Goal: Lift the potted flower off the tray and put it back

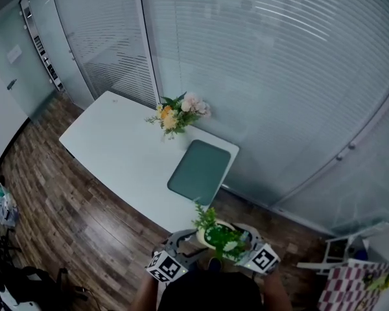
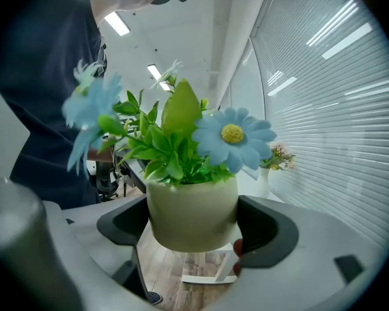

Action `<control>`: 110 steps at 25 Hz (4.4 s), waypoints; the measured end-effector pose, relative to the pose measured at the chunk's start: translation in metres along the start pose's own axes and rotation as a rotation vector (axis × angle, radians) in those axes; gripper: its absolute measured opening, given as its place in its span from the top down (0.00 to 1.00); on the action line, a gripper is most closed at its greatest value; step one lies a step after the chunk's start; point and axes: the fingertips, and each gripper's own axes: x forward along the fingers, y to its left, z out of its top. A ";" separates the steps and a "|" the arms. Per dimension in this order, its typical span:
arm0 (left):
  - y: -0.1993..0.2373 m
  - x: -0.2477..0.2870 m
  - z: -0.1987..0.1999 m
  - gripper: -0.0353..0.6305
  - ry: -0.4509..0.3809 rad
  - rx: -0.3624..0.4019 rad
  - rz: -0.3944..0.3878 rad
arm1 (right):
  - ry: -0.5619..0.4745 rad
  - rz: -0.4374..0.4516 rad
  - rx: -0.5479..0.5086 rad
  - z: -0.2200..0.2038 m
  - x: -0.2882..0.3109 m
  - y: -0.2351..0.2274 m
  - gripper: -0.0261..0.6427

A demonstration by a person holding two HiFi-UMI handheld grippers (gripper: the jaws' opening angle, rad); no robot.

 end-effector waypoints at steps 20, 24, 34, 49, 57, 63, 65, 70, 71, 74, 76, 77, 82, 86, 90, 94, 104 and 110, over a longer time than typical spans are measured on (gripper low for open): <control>0.014 -0.006 -0.014 0.53 0.056 -0.012 0.032 | 0.020 0.014 -0.054 0.008 0.019 -0.003 0.37; 0.014 -0.009 -0.012 0.53 0.020 -0.015 0.013 | 0.010 0.006 -0.041 0.009 0.019 -0.002 0.37; 0.012 -0.025 -0.016 0.53 -0.007 -0.009 -0.005 | -0.002 -0.019 -0.032 0.018 0.025 0.013 0.37; 0.031 -0.058 -0.019 0.53 -0.051 -0.002 -0.009 | -0.034 -0.015 -0.067 0.040 0.051 0.027 0.37; 0.057 -0.045 -0.022 0.53 -0.052 -0.021 0.004 | -0.031 -0.014 -0.065 0.044 0.065 0.001 0.37; 0.088 -0.023 -0.023 0.53 -0.038 -0.046 0.026 | -0.014 0.007 -0.072 0.042 0.079 -0.037 0.37; 0.102 -0.014 -0.021 0.53 -0.034 -0.051 0.031 | -0.005 0.010 -0.079 0.045 0.083 -0.052 0.37; 0.135 0.002 -0.018 0.53 -0.018 -0.044 0.040 | -0.030 0.017 -0.091 0.053 0.097 -0.085 0.37; 0.140 0.005 -0.019 0.53 -0.014 -0.043 0.042 | -0.025 0.019 -0.090 0.051 0.100 -0.091 0.37; 0.150 0.014 -0.021 0.53 -0.004 -0.051 0.046 | -0.021 0.025 -0.080 0.047 0.105 -0.104 0.37; 0.157 0.019 -0.024 0.53 0.007 -0.056 0.047 | -0.030 0.028 -0.089 0.047 0.111 -0.111 0.37; 0.160 0.021 -0.025 0.53 0.009 -0.061 0.047 | -0.032 0.031 -0.093 0.046 0.113 -0.115 0.37; 0.167 0.034 -0.032 0.53 0.009 -0.098 0.042 | -0.023 0.039 -0.073 0.039 0.119 -0.127 0.37; 0.174 0.049 -0.040 0.53 0.017 -0.116 0.036 | -0.005 0.044 -0.060 0.028 0.125 -0.139 0.37; 0.185 0.064 -0.050 0.53 0.030 -0.124 0.025 | 0.007 0.033 -0.057 0.017 0.133 -0.154 0.37; 0.193 0.077 -0.061 0.53 0.058 -0.125 0.013 | 0.003 0.036 -0.047 0.006 0.142 -0.165 0.37; 0.212 0.108 -0.092 0.53 0.105 -0.171 0.006 | 0.024 0.063 -0.016 -0.025 0.167 -0.192 0.37; 0.221 0.120 -0.113 0.53 0.126 -0.205 -0.002 | 0.050 0.074 0.018 -0.041 0.184 -0.201 0.37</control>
